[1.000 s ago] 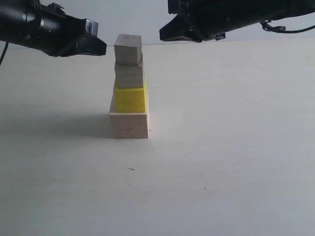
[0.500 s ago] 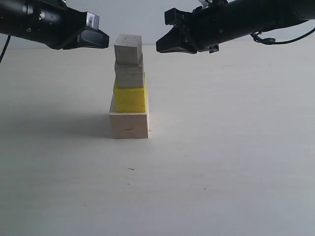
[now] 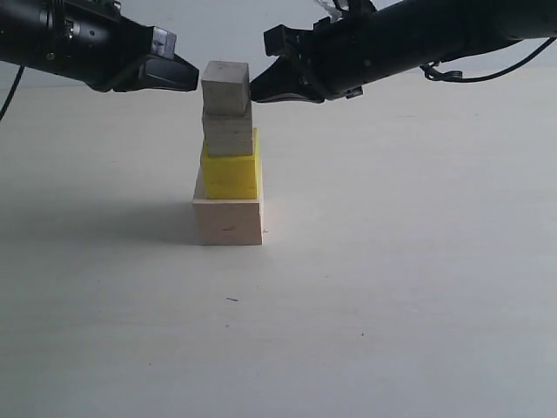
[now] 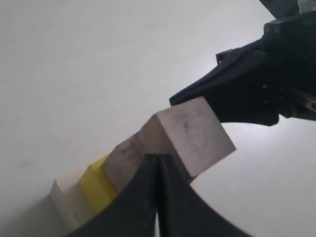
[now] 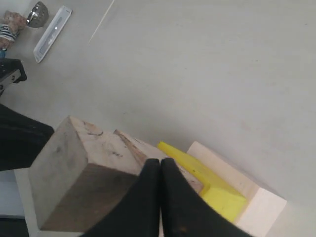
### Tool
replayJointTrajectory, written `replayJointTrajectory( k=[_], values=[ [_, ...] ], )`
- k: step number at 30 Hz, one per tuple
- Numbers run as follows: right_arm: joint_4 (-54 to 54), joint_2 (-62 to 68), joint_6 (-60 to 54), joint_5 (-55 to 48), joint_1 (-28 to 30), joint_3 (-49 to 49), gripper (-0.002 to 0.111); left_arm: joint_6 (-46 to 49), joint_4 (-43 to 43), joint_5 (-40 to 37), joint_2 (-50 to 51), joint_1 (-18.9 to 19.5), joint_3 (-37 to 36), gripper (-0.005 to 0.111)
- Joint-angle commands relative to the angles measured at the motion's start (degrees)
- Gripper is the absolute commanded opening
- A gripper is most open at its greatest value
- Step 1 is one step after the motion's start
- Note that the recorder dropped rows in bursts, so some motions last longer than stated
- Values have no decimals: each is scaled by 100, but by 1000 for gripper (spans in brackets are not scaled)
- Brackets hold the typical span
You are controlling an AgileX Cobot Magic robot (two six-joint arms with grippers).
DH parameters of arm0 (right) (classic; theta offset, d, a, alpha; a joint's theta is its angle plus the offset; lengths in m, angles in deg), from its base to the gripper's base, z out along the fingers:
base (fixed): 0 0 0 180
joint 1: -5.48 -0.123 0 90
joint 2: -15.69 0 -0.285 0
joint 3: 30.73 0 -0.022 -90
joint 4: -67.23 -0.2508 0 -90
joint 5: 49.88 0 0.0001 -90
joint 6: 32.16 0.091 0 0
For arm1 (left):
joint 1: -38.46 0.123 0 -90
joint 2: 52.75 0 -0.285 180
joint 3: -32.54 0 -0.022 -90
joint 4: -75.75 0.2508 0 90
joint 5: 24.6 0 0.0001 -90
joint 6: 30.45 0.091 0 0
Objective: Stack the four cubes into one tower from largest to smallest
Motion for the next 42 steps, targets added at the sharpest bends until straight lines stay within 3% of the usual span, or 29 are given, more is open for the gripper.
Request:
replayJointTrajectory(
  k=[1, 8, 28, 42],
  values=[
    [-15, -3, -63, 71, 5, -40, 0, 35, -51, -116, -18, 17, 46, 0],
    [33, -29, -27, -24, 5, -144, 0, 49, -30, -187, -18, 17, 46, 0],
    [1285, -148, 1397, -134, 5, -493, 0, 47, -19, -325, -18, 17, 46, 0],
    [1027, -312, 1438, -252, 5, -493, 0, 47, -19, -372, -18, 17, 46, 0]
  ],
)
